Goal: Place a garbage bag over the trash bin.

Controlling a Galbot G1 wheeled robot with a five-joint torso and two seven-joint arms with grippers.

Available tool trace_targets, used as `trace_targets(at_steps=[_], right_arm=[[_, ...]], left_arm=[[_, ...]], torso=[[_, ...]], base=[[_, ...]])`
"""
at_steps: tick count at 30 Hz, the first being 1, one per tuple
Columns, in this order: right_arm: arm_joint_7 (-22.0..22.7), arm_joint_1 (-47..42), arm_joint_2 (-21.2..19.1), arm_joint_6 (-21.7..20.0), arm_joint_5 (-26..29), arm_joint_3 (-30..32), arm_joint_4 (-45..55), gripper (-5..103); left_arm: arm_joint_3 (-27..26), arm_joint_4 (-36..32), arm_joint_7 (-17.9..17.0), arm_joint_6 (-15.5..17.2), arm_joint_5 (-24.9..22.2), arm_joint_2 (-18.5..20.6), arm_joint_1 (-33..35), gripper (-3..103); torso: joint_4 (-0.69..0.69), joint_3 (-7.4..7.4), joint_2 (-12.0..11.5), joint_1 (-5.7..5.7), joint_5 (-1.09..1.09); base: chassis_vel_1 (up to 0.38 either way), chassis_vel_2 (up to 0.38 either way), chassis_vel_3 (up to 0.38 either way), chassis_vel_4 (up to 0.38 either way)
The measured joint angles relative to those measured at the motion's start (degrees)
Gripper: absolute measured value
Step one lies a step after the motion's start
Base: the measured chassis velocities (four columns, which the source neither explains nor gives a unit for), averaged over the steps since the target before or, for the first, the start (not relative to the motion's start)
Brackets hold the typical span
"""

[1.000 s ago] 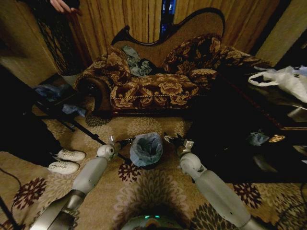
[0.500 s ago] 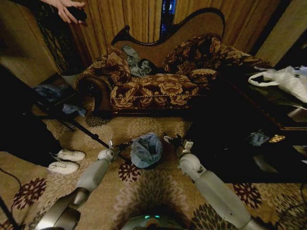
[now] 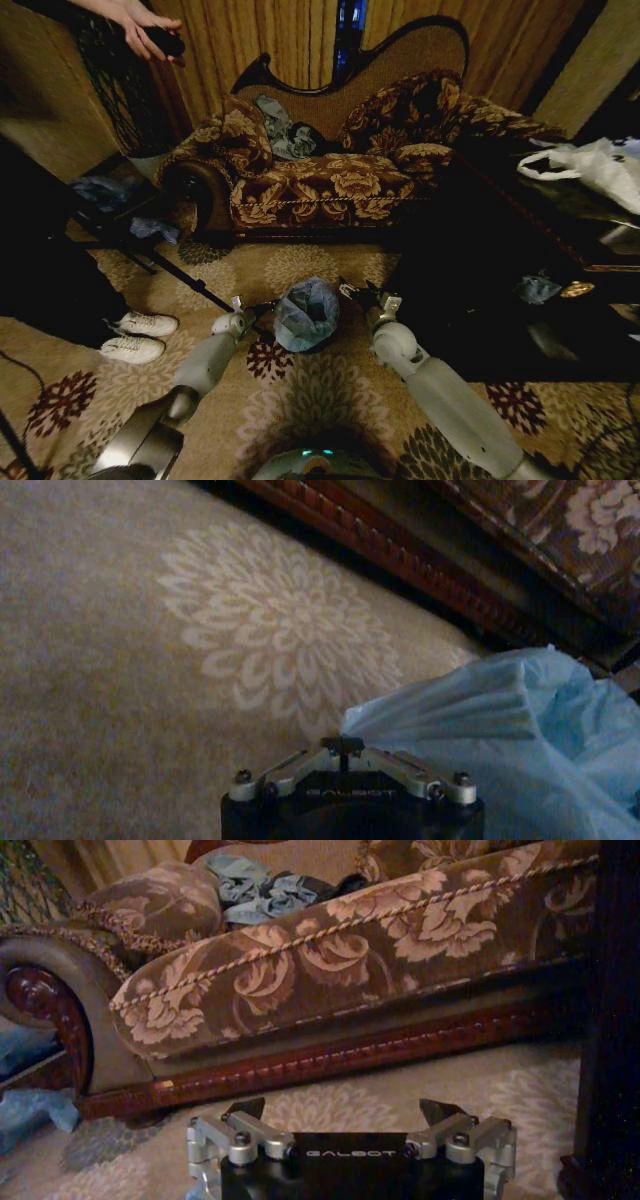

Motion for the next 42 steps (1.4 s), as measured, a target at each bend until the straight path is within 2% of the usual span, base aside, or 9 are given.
trace_targets(at_steps=[3, 19, 21, 22, 24, 25, 32, 38, 42], right_arm=[[0.0, -0.5, -0.4, -0.2, 0.4, 0.1, 0.8, 100], [-0.8, -4.3, -1.1, -0.8, 0.5, 0.5, 4.5, 100], [-0.9, -4.8, -1.1, -0.8, 0.5, 0.7, 4.7, 100], [-1.2, -5.8, -1.0, -0.8, 0.1, 1.9, 4.7, 100], [-1.2, -6.0, -1.0, -0.8, 0.1, 2.3, 4.5, 100], [-1.4, -7.0, -0.6, -0.8, 0.1, 4.0, 3.7, 100], [-2.4, -6.6, 4.4, 0.2, 5.1, 7.6, -5.0, 100], [-4.9, -6.2, 10.4, 1.9, 10.2, 10.0, -10.9, 100], [-6.2, -6.3, 14.2, 2.8, 11.9, 10.8, -14.5, 100]], left_arm=[[-0.7, -1.4, -0.3, 0.1, 0.8, -0.1, 0.9, -3], [-9.3, -16.9, -2.4, -0.3, 6.1, 3.4, 11.6, 60], [-9.7, -17.5, -2.4, -0.3, 6.2, 3.5, 11.9, 60], [-10.4, -19.9, -3.0, -0.4, 6.2, 3.9, 12.3, 71], [-10.5, -20.9, -3.2, -0.3, 5.9, 4.1, 12.3, 71], [-10.6, -24.6, -4.7, 0.8, 4.2, 4.4, 12.5, 82], [-11.5, -41.5, -16.5, 2.8, -3.0, 5.7, 16.5, 99], [-11.1, -50.7, -24.5, 3.8, -5.9, 6.7, 18.5, 100], [-10.2, -52.5, -25.7, 4.0, -5.9, 7.0, 17.9, 100]], torso=[[0.01, 0.00, 0.0, 0.00, 0.00], [0.02, 0.00, 0.0, 0.00, -0.01], [0.02, 0.00, 0.0, 0.00, -0.01], [0.01, 0.00, 0.0, 0.00, -0.01], [0.01, 0.00, 0.0, 0.00, -0.01], [0.01, 0.00, 0.0, 0.00, 0.00], [0.00, -0.01, 0.0, -0.01, 0.02], [0.02, 0.00, 0.0, 0.00, 0.00], [0.01, 0.00, 0.0, 0.00, 0.00]], base=[[0.000, 0.000, 0.000, 0.000], [0.000, 0.000, 0.000, 0.000], [0.000, 0.000, 0.000, 0.000], [0.000, 0.000, 0.000, 0.000], [0.000, 0.000, 0.000, 0.000], [0.000, 0.000, 0.000, 0.000], [0.000, 0.000, 0.000, 0.000], [0.000, 0.000, 0.000, 0.000], [0.000, 0.000, 0.000, 0.000]])
